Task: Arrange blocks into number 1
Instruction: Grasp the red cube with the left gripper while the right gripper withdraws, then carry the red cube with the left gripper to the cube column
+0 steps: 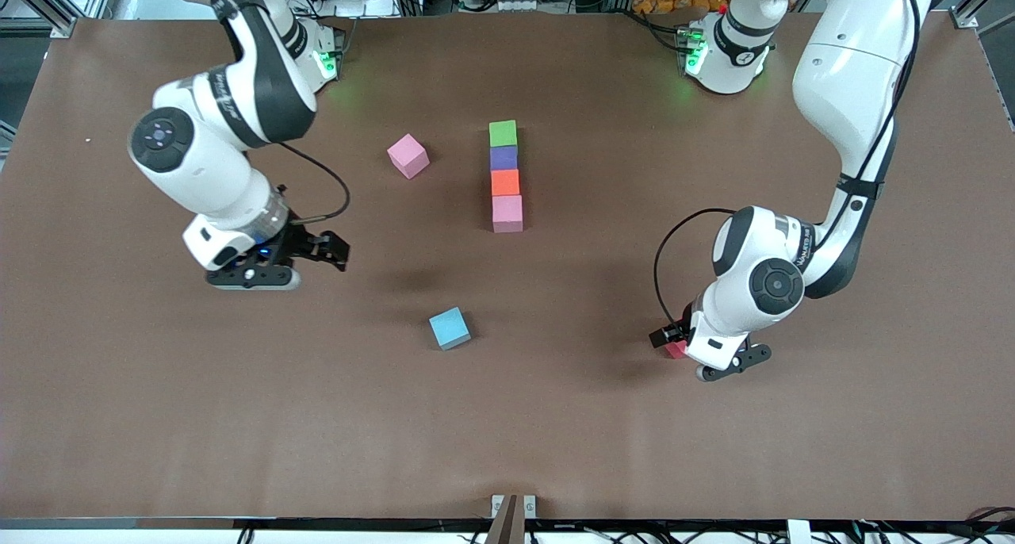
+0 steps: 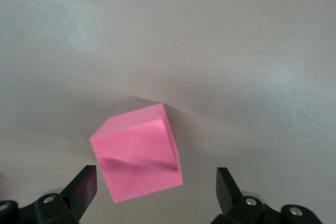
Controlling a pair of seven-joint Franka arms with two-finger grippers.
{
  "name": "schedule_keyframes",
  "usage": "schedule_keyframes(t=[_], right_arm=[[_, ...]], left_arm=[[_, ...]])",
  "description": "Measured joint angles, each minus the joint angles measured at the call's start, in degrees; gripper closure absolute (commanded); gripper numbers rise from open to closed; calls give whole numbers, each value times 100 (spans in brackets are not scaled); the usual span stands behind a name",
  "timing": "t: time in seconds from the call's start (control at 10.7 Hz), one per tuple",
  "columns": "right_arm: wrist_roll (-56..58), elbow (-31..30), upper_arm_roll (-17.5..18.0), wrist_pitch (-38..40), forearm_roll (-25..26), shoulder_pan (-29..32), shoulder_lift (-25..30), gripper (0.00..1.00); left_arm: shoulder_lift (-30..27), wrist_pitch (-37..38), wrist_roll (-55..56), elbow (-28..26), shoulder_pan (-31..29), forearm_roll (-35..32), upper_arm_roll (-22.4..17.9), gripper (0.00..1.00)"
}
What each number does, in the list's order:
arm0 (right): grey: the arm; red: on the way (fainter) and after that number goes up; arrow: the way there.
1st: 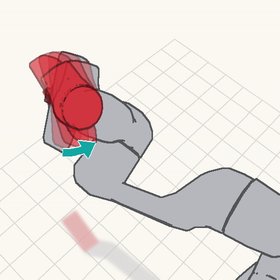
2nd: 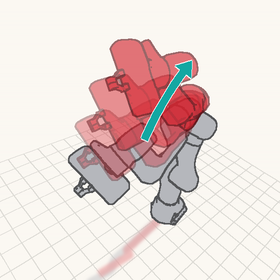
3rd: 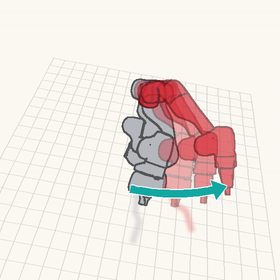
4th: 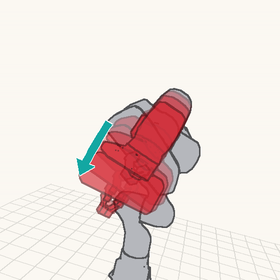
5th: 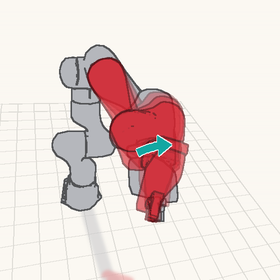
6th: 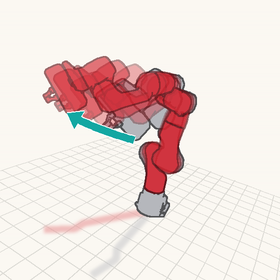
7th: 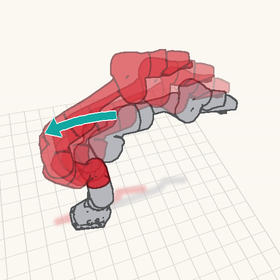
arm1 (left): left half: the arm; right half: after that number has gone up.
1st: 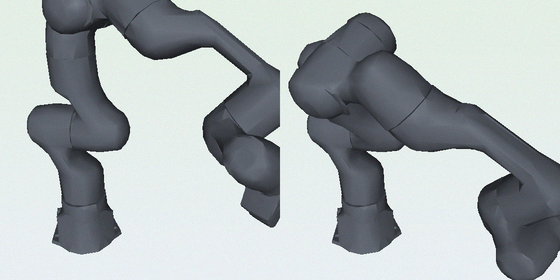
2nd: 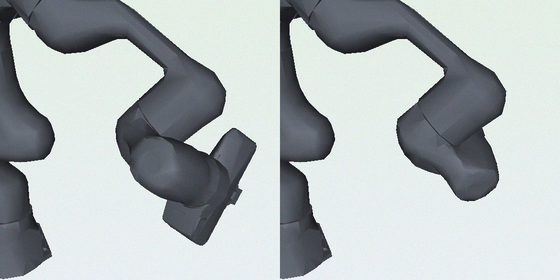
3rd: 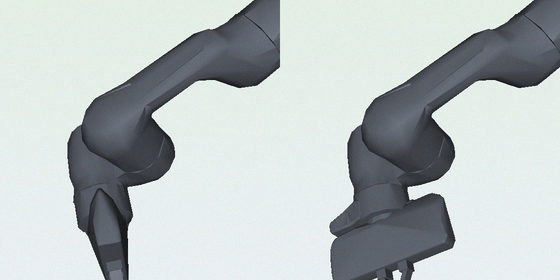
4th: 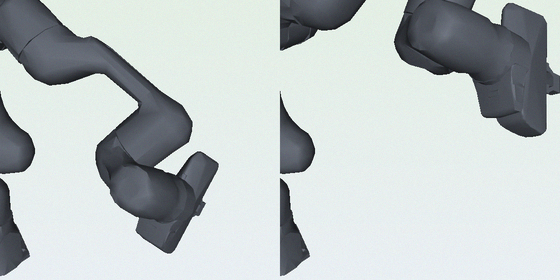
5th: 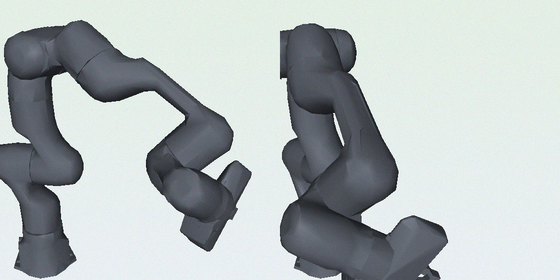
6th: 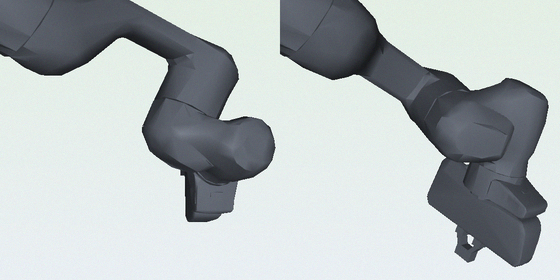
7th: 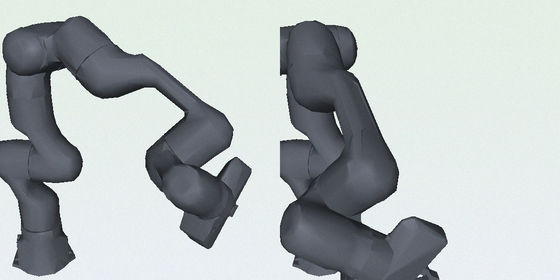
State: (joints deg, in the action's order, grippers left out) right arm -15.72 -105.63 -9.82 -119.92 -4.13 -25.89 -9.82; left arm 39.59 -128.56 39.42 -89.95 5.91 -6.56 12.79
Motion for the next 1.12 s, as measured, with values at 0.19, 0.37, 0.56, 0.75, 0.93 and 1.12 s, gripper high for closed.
schedule_keyframes(t=[0.19,0.37,0.56,0.75,0.93,1.12], right_arm=[[453,452,4,679,93,260,82,0],[933,929,8,1192,104,540,91,0],[1301,1330,20,1621,105,832,92,0],[1399,1647,381,2016,112,1384,96,0],[1517,2038,813,2493,244,1904,102,0],[1630,2311,850,2793,411,1927,103,0]], left_arm=[[57,24,0,-6,0,-35,-56,0],[169,24,0,-6,0,-39,-84,0],[244,24,0,-2,-2,-40,-104,20],[278,22,0,1,-5,-40,-162,83],[277,19,0,14,1,-169,-185,100],[268,9,-2,71,86,-311,-138,100]])
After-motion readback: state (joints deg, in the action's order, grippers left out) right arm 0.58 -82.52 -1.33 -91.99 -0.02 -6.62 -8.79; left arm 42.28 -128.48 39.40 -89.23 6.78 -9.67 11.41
